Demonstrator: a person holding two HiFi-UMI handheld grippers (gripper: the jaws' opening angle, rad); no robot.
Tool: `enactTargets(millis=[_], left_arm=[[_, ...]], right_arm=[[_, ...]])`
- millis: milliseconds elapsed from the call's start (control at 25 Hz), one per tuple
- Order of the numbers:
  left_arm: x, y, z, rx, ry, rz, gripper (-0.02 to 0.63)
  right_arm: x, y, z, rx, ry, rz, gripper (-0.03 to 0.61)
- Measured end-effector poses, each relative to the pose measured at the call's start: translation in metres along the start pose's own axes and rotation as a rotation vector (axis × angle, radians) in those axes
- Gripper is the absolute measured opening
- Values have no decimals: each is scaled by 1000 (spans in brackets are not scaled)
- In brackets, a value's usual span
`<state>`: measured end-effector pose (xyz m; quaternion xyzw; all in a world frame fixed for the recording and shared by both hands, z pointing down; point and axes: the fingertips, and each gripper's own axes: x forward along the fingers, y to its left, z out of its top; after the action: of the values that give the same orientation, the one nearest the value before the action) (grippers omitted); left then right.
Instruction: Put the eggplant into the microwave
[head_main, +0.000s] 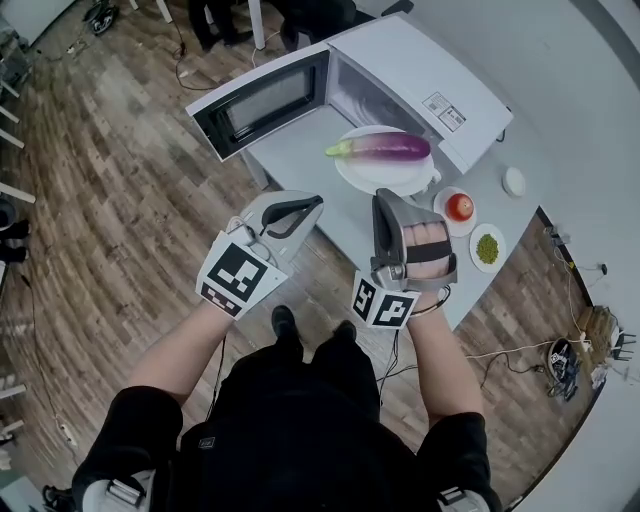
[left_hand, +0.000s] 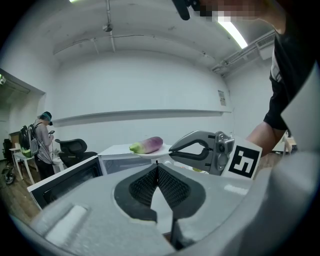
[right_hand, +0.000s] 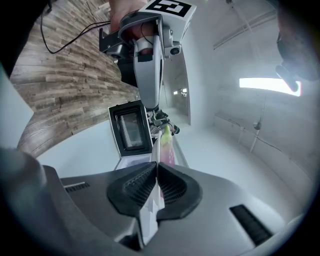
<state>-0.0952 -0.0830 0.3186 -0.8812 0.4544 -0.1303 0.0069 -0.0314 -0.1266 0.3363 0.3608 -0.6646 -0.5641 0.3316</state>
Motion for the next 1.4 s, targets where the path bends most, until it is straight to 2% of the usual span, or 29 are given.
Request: enactTargets(millis=[160,320,640,760,1000,1200,1400], left_arm=[[2,16,4,-5,-17,-8,6],[9,34,14,-9,-37,19,6],[30,59,11,-15,-25,17,6],[38,74,1,-2,-7,-15,6],[41,108,-10,-28,-28,-131,6],[36,144,-22,42,-8,-181,6],[37,169,-33,56,-7,-224,6]], right_arm=[[13,-1,5,-3,7,14,24],[26,-13,4,-29,-17,0,23],[50,-18,7,-50,-58,-4,23],[63,-16,10,-46,-23,-8,25],[99,-13,30,-33,97,-17,25],[127,-8,46,-20,211,-32,25],[144,1,53,18,286,-44,23]])
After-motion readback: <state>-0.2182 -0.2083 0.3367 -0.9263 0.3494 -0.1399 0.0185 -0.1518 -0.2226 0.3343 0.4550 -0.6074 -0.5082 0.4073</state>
